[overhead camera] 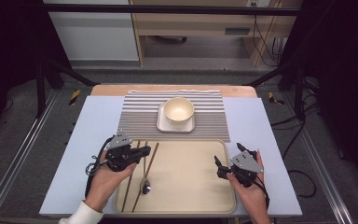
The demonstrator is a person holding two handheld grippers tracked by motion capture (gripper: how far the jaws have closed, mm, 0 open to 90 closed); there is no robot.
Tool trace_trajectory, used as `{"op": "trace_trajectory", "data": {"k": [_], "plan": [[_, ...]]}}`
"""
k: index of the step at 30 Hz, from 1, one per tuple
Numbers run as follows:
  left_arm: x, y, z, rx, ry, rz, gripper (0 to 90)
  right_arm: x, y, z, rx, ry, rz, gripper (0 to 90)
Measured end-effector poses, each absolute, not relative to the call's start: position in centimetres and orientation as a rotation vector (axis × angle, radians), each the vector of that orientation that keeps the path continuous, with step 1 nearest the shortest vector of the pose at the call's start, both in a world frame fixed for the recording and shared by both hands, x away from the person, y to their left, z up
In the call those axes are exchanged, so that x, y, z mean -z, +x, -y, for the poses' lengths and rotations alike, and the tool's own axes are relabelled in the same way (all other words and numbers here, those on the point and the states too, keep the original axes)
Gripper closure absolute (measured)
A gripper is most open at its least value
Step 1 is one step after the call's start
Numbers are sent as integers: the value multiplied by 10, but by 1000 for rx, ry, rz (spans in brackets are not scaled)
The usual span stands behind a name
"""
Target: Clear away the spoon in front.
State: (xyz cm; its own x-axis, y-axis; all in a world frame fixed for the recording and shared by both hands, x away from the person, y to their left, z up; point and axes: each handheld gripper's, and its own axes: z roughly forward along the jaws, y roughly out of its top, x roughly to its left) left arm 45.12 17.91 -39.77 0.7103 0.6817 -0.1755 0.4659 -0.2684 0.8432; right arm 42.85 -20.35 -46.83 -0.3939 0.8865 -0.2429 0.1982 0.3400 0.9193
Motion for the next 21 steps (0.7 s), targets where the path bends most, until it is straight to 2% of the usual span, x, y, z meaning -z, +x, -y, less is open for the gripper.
{"op": "trace_trajectory", "data": {"k": [11, 16, 19, 21], "plan": [[399, 454, -163, -174, 1905, -890, 894, 469, 429, 203, -1090, 959, -1816, 97], [404, 458, -149, -221, 1953, -894, 881, 469, 429, 202, -1090, 959, -1820, 97], [412, 464, -142, -259, 2004, -906, 807, 469, 429, 203, -1091, 958, -1822, 96], [417, 467, -139, -288, 2029, -919, 803, 469, 429, 203, -1091, 958, -1823, 96]]}}
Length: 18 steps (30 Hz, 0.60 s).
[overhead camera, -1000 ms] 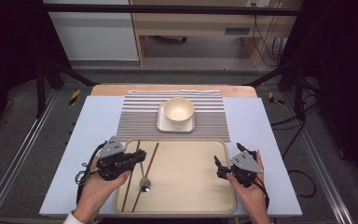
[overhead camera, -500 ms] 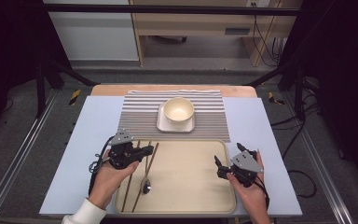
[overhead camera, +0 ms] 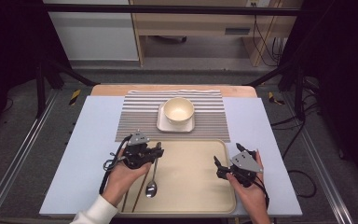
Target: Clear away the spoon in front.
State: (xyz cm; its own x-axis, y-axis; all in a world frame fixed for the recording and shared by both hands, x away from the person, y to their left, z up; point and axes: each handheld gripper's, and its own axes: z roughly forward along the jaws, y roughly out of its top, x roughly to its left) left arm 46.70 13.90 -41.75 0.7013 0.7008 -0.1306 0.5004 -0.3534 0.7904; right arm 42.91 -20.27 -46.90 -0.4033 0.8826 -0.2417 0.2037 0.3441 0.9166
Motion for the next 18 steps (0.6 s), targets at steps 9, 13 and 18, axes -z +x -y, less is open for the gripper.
{"op": "trace_trajectory", "data": {"k": [9, 13, 18], "plan": [[442, 477, -131, -287, 2084, -976, 779, 469, 429, 202, -1091, 955, -1830, 96], [447, 479, -130, -303, 2103, -982, 772, 469, 429, 202, -1090, 954, -1834, 96], [453, 481, -130, -325, 2105, -999, 749, 470, 429, 201, -1090, 950, -1839, 96]]}}
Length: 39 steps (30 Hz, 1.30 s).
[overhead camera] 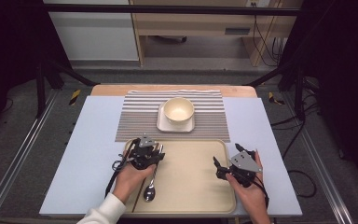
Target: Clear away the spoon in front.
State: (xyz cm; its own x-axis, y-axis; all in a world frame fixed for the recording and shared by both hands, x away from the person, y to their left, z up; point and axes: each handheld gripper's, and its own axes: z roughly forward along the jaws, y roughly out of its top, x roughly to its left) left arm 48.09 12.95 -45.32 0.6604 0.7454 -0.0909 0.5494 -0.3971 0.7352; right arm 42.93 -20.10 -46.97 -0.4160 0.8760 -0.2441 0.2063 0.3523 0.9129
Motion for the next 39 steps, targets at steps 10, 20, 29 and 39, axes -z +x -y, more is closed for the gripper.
{"op": "trace_trajectory", "data": {"k": [10, 20, 29, 39], "plan": [[459, 484, -131, -361, 2118, -1019, 708, 470, 429, 200, -1087, 944, -1847, 95], [460, 485, -132, -388, 2107, -1028, 639, 470, 429, 200, -1088, 942, -1846, 93], [460, 487, -124, -441, 2074, -1003, 446, 470, 429, 200, -1090, 945, -1841, 90], [452, 494, -120, -450, 2051, -975, 353, 469, 429, 201, -1090, 941, -1843, 88]]}}
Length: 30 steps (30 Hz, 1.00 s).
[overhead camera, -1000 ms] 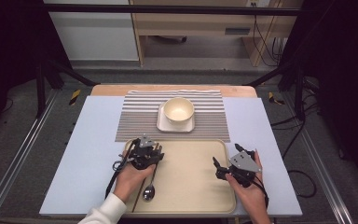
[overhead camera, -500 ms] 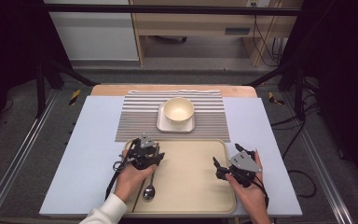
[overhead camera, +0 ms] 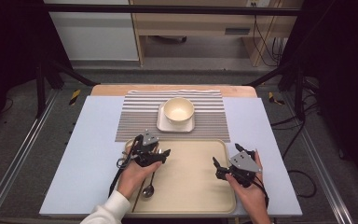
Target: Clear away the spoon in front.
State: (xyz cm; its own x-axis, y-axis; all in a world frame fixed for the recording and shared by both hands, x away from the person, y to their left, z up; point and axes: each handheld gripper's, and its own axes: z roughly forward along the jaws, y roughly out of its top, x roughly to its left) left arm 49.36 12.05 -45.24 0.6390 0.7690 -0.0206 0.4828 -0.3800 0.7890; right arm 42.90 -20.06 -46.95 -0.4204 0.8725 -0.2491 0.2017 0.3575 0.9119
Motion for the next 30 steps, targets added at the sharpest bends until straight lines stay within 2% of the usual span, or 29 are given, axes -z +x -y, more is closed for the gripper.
{"op": "trace_trajectory", "data": {"k": [13, 30], "plan": [[434, 498, -121, -466, 2035, -942, 283, 469, 429, 200, -1098, 939, -1829, 86], [405, 509, -118, -504, 1999, -919, 269, 466, 428, 203, -1114, 944, -1788, 82]]}}
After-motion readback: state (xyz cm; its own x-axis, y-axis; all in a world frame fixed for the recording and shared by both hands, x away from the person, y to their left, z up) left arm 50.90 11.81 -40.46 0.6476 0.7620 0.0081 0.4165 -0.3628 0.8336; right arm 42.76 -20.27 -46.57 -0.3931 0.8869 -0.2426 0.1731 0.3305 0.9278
